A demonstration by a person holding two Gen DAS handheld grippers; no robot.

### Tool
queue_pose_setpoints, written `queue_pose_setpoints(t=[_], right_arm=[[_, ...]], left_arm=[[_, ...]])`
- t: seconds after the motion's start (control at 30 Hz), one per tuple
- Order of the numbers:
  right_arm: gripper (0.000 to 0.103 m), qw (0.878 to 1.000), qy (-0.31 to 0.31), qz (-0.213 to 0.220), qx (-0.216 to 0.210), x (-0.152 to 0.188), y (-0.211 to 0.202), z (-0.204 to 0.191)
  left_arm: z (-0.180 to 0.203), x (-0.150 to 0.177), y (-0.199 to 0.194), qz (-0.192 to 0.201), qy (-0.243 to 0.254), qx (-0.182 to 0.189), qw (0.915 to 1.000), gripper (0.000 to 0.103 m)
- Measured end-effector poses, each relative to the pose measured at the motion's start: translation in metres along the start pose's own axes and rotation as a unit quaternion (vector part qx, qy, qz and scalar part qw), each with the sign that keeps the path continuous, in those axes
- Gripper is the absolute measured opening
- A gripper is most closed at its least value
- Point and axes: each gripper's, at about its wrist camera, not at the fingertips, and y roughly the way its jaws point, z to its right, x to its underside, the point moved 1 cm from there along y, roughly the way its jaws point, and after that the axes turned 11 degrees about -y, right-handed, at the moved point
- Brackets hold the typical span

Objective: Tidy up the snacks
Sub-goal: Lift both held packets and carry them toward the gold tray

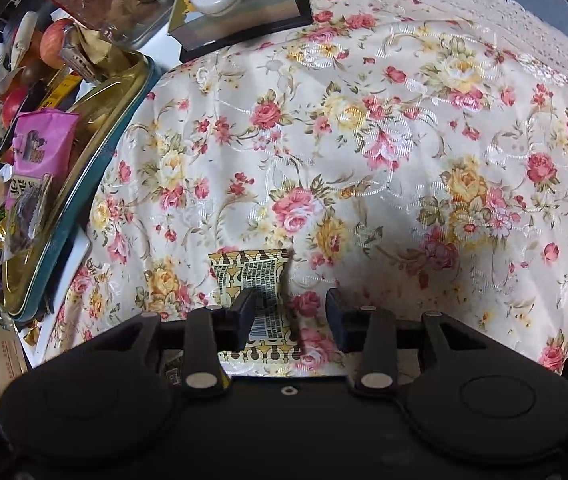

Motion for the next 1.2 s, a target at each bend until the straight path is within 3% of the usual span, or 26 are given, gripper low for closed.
queue_pose_setpoints(t=[0.1, 0.23, 0.53, 0.8, 1.1, 1.13, 1.2], right_arm=[[0.043, 1.000, 0.001, 0.002, -0.008, -0.002, 0.000, -0.002], [0.043, 1.000, -0.001, 0.000, -0.019, -0.003, 0.002, -0.010], [0.047, 0.999, -0.050, 0.005, 0.012, -0.003, 0.013, -0.030], [0.047, 0.996, -0.081, 0.014, 0.022, -0.002, 0.016, -0.036], [0.054, 0.993, -0.109, 0.023, 0.040, 0.001, 0.019, -0.049], [0.043, 0.991, -0.122, 0.027, 0.048, 0.004, 0.019, -0.053], [0.035, 0.983, -0.163, 0.036, 0.081, 0.011, 0.020, -0.062]], left_arm=[[0.003, 0.000, -0.001, 0.009, -0.001, 0.000, 1.0000, 0.048], [-0.003, -0.007, -0.005, -0.004, -0.040, 0.026, 0.9988, 0.045], [-0.030, -0.009, -0.026, -0.006, -0.116, 0.055, 0.9917, 0.045], [-0.066, 0.005, -0.070, 0.024, -0.150, 0.060, 0.9866, 0.045], [-0.123, 0.026, -0.117, 0.064, -0.177, 0.051, 0.9809, 0.045], [-0.132, 0.029, -0.121, 0.068, -0.186, 0.048, 0.9791, 0.045], [-0.151, 0.035, -0.129, 0.076, -0.201, 0.040, 0.9758, 0.045]])
